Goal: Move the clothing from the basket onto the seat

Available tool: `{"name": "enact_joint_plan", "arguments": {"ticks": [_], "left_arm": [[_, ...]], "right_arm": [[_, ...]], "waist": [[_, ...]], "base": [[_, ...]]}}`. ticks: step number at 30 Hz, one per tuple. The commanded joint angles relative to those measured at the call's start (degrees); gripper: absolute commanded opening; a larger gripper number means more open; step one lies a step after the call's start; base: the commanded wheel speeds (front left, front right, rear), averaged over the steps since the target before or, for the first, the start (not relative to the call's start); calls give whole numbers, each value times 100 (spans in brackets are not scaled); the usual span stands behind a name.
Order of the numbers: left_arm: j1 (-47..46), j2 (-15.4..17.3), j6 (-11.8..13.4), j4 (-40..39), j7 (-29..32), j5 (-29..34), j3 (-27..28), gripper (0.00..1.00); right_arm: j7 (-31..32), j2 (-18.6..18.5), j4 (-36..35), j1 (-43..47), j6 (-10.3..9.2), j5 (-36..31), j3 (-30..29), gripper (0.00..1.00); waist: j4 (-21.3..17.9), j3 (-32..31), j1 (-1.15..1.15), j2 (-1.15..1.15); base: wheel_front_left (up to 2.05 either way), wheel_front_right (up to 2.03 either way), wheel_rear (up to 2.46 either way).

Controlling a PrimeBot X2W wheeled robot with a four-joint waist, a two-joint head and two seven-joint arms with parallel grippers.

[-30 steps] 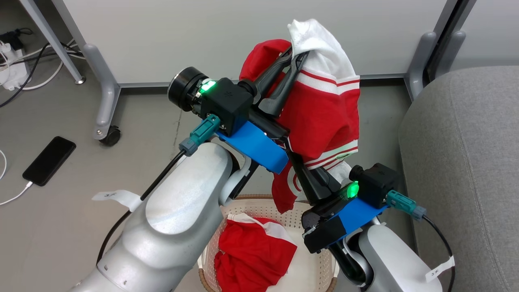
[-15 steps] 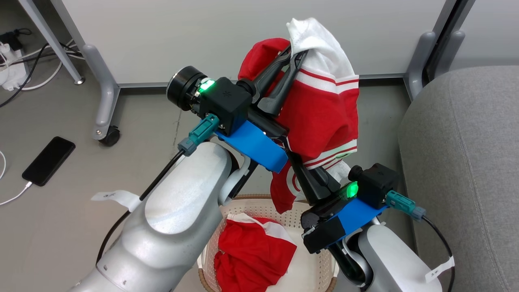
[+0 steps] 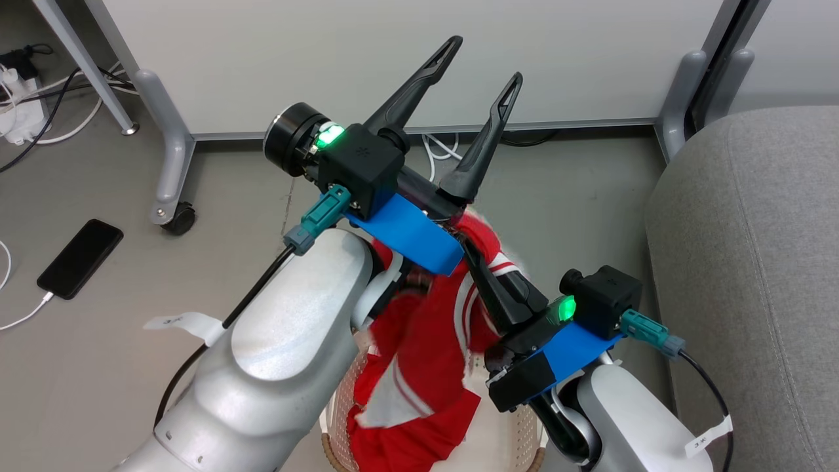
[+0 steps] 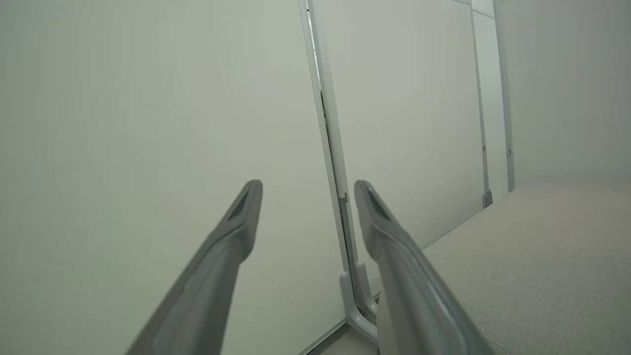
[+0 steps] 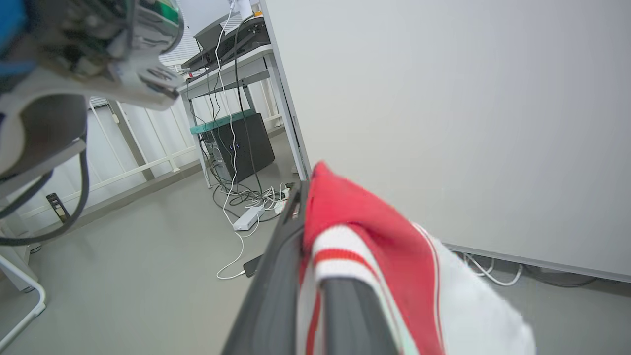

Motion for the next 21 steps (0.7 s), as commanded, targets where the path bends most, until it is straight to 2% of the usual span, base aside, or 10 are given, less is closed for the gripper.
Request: {"name": "enact_joint_plan", "arguments": {"ticks": [1, 13, 21], "left_arm": [[54, 1, 12, -22, -26, 34, 33, 100], [98, -11, -3, -33, -22, 68, 41, 100], [164, 31, -31, -19, -22, 99, -26, 100]], "right_arm": [[-24, -15, -12, -19, 3, -23, 11, 0], [-24, -15, -103, -91, 3, -186, -152, 0], [-24, -15, -251, -138, 3, -500, -454, 0]], "waist": [[0, 1, 0, 0], [-71, 174, 0, 0], [-320, 409, 0, 0]], "base": [[0, 0, 0], [0, 0, 0], [0, 0, 0]]}}
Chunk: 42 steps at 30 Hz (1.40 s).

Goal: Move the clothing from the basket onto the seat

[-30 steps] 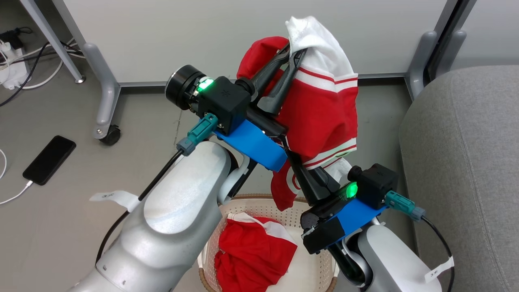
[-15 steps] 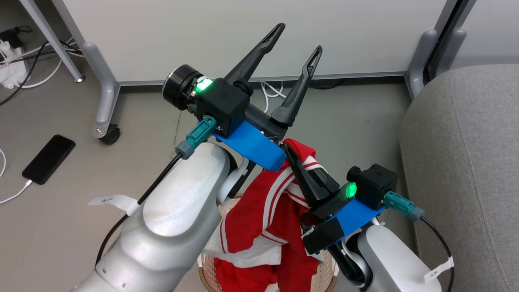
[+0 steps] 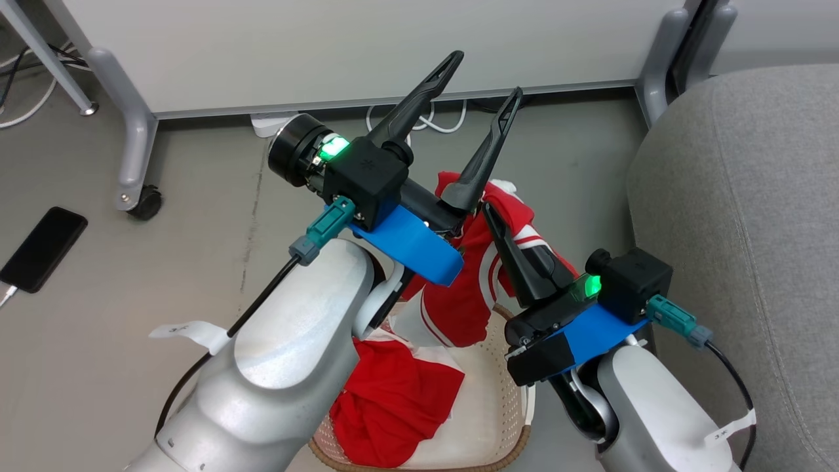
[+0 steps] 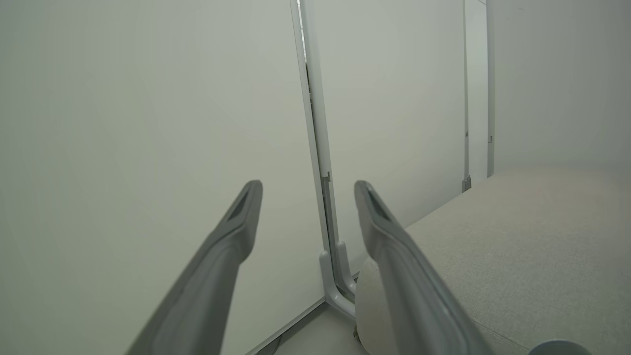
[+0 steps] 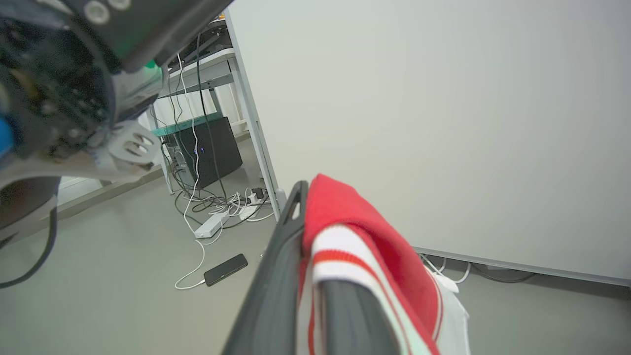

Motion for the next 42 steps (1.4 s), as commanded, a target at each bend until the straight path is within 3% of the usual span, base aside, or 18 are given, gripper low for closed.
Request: {"name": "enact_joint_plan", "arguments": {"ticks": [1, 15, 28, 42], "left_arm": [[43, 36, -25, -4, -15, 27, 3, 100], [188, 176, -38, 30, -15, 26, -90, 100], [209, 266, -55, 62, 4, 29, -297, 100], [131, 369, -25, -11, 73, -5, -447, 100]], "right_arm": [[-24, -15, -67, -87, 3, -80, -47, 0], [-25, -14, -536, 154, 3, -462, -713, 0], [-25, -11, -923, 541, 3, -387, -1344, 0], [-25, -10, -1073, 810, 3, -227, -1683, 0]], "waist": [[-104, 84, 0, 0], [-916, 324, 0, 0], [-1805, 443, 0, 0], [-2315, 635, 0, 0]], "base": [[0, 0, 0], [0, 0, 0], [0, 0, 0], [0, 0, 0]]}}
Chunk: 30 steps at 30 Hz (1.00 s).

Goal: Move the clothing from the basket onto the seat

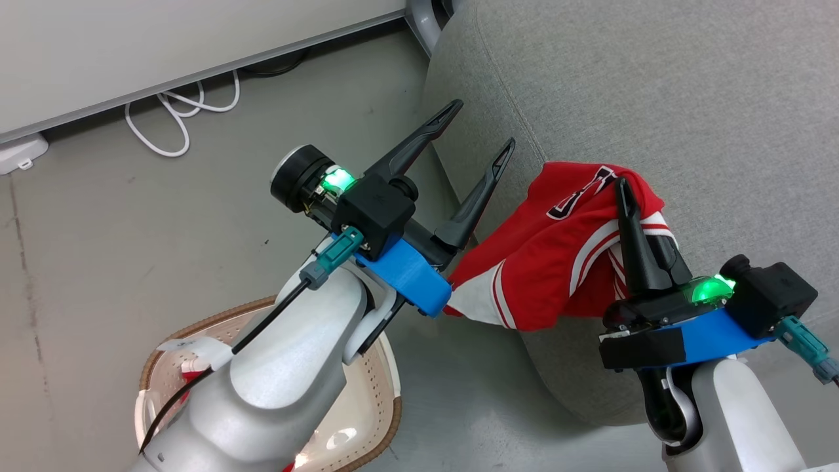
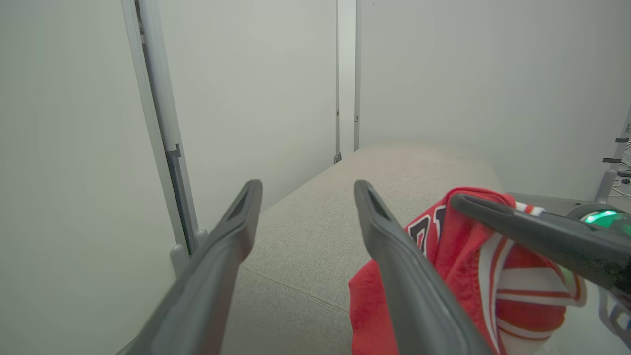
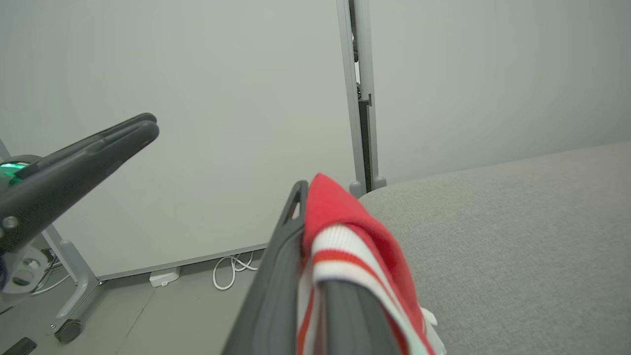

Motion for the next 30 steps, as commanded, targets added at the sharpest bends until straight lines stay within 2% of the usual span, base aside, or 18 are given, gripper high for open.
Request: {"name": "enact_joint_plan", "arguments": {"ticks": [1, 10, 15, 20, 26, 30], "left_arm": [[-57, 47, 19, -16, 3, -32, 6, 100], [-111, 98, 35, -87, 14, -45, -30, 100], [-239, 129, 83, -230, 45, -24, 4, 100], [-407, 214, 104, -357, 109, 35, 15, 100], [-745, 352, 92, -627, 238, 164, 20, 100], [-967, 457, 95, -795, 298, 234, 43, 100]], "right_arm": [[-26, -5, -35, 33, 3, 14, -3, 0], [-27, -6, -243, -316, 3, -261, -373, 0], [-28, -2, -534, -1025, 3, -480, -1052, 0], [-28, -8, -828, -1792, 3, -743, -1475, 0], [-25, -478, -1056, -3062, 3, -933, -2150, 0], [-25, -1096, -861, -3887, 3, -926, -2668, 0]], "waist": [[-28, 25, 0, 0], [3, 131, 0, 0], [88, 455, 0, 0], [133, 876, 0, 0], [243, 1652, 0, 0], [298, 2150, 0, 0]], "base": [[0, 0, 0], [0, 0, 0], [0, 0, 0], [0, 0, 0], [0, 0, 0], [0, 0, 0]]}}
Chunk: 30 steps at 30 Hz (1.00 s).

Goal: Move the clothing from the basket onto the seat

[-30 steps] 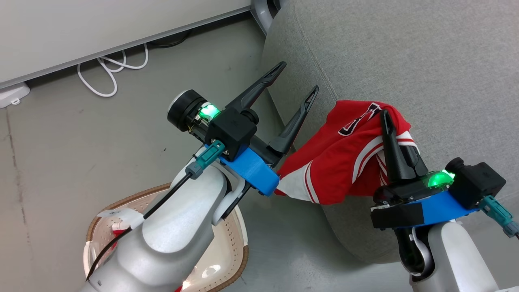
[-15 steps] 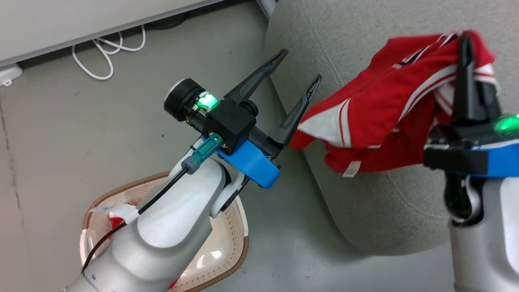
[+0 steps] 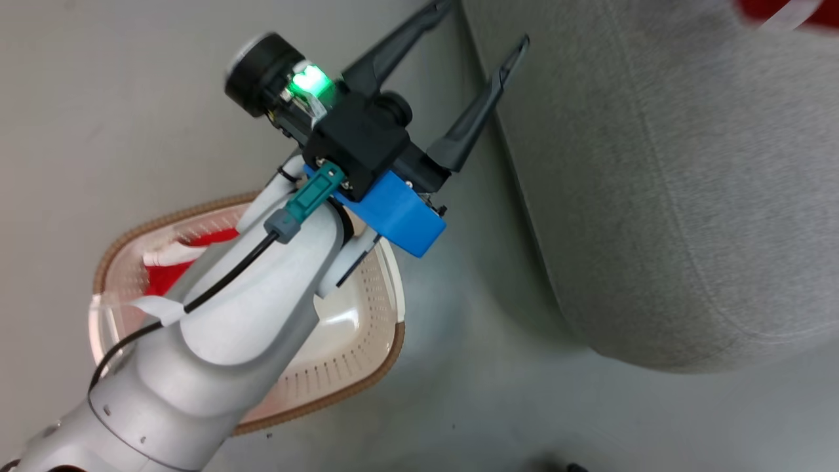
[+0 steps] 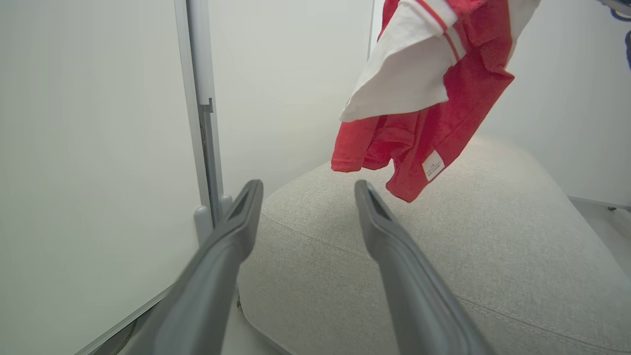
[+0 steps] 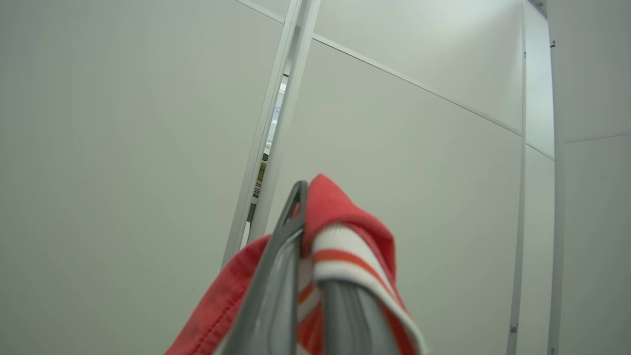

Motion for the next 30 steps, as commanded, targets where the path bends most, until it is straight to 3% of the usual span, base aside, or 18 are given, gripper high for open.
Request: {"name": "enact_joint_plan", "arguments": {"ticks": [1, 7, 11, 25, 30], "left_arm": [[-124, 50, 3, -49, 14, 53, 22, 100], [-334, 217, 5, -235, 111, 148, 13, 100], [-393, 289, -10, -316, 147, 192, -26, 100], [-380, 389, 37, -403, 155, 159, -105, 100], [-355, 359, 63, -374, 113, 137, -128, 100]], "right_arm": [[-23, -133, 65, -221, 3, 33, -117, 0], [-22, -826, 874, -874, 2, 173, -705, 0], [-23, -957, 1552, -881, 3, 210, -757, 0], [-22, -652, 3595, -285, 3, 445, -641, 0], [-23, -552, 3821, -48, 3, 603, -501, 0]], "waist": [[85, 473, -1, 0], [90, 993, -1, 0], [116, 1203, -1, 0], [207, 1361, -1, 0], [224, 1297, -1, 0]], "base": [[0, 0, 0], [0, 0, 0], [0, 0, 0], [0, 0, 0], [0, 0, 0]]}}
